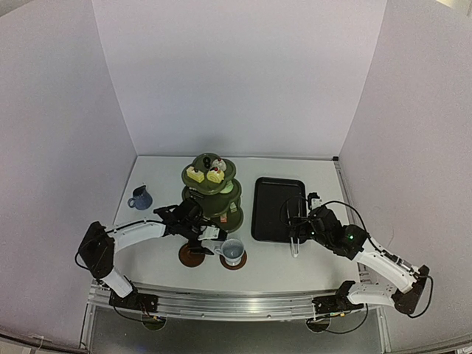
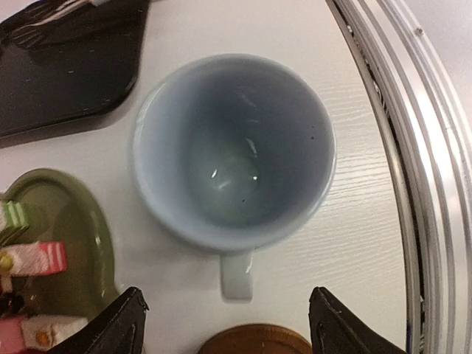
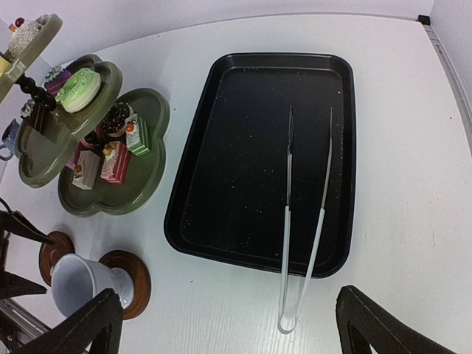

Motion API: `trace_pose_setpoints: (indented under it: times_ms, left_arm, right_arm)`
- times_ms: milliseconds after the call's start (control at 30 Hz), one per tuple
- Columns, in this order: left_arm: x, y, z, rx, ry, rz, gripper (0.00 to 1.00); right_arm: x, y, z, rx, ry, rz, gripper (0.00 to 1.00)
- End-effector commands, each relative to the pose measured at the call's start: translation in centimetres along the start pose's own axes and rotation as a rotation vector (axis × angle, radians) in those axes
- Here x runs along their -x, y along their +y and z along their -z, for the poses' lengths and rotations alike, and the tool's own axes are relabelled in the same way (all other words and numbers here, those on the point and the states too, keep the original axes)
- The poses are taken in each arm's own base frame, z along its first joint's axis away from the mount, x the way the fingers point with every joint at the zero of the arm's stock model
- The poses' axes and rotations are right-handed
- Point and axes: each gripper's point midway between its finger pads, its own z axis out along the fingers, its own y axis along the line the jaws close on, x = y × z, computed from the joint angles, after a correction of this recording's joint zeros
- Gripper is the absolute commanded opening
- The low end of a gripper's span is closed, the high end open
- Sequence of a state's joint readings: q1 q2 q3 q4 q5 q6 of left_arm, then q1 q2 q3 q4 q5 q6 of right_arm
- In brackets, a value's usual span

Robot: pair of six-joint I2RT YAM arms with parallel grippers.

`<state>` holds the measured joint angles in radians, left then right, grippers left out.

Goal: Serve the afternoon tea

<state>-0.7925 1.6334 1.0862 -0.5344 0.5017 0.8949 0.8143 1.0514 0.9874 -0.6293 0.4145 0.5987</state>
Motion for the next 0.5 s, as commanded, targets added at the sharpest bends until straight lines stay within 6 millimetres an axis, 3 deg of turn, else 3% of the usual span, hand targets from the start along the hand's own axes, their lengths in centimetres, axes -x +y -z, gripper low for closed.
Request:
trace_pose_setpoints:
  times_ms: [0, 167, 467]
  left_arm:
    - [1.1, -1.3, 6.5, -0.038, -0.132, -0.043, 0.77]
    - [-2.4, -0.8, 11.6, -0.068, -0.119, 0.138, 0.76]
    - [-12.8, 7.6, 21.0, 0.388, -0.052, 0.611, 0.74]
  right_arm:
    - [1.1, 0.3, 1.0, 0.023, -0.039, -0.017, 0.98]
    - [1.2, 0.3, 1.1, 0.024, -0.042, -0.011, 0.98]
    - [1.3, 0.1, 1.2, 0.012, -0.052, -0.002, 0.98]
